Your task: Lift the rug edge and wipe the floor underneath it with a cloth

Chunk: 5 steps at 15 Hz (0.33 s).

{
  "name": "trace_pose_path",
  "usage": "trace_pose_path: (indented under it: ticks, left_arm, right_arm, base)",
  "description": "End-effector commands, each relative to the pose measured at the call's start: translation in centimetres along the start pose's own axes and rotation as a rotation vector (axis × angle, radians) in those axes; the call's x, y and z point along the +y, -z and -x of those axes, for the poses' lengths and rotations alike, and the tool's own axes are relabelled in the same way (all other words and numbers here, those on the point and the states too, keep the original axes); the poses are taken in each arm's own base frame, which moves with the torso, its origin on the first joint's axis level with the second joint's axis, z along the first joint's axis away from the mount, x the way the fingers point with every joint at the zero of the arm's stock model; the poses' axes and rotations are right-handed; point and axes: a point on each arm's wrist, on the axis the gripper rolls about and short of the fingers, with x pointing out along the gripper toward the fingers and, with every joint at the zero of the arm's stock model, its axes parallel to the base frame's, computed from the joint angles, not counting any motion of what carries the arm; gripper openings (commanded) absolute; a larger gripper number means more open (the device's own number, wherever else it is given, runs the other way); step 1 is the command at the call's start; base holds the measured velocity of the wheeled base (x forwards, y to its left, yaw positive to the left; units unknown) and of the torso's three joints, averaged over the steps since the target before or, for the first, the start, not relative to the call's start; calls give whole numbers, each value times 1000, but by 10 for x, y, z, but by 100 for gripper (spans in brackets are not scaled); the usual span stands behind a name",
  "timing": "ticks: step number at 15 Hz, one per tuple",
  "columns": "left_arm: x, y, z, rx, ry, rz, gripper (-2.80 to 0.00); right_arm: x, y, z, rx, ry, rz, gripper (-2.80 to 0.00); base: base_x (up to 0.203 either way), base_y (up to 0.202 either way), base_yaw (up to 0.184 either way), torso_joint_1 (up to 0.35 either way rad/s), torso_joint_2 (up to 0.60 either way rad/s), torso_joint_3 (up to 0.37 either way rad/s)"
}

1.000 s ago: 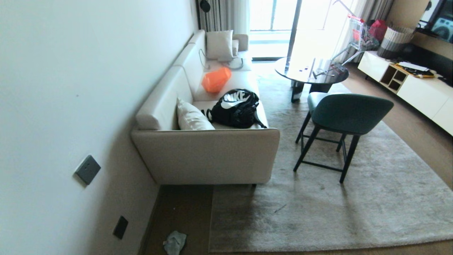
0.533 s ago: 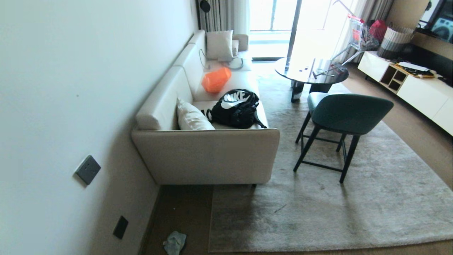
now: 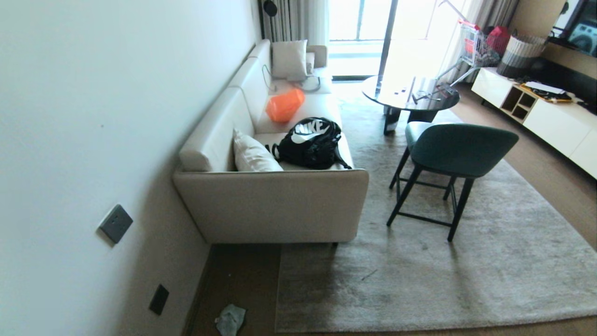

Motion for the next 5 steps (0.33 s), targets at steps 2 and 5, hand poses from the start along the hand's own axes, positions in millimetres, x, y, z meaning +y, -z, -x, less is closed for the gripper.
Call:
trace_pose_path:
  ticks: [2,5]
  left_arm:
    - [0,0,0,0,0,1,-280]
    - [0,0,0,0,0,1,-280]
  right_arm:
    - [0,0,0,1,0,-2,-280]
    - [0,0,0,1,0,-2,-280]
  base:
    - [0,0,0,0,0,0]
    - [0,0,0,0,0,0]
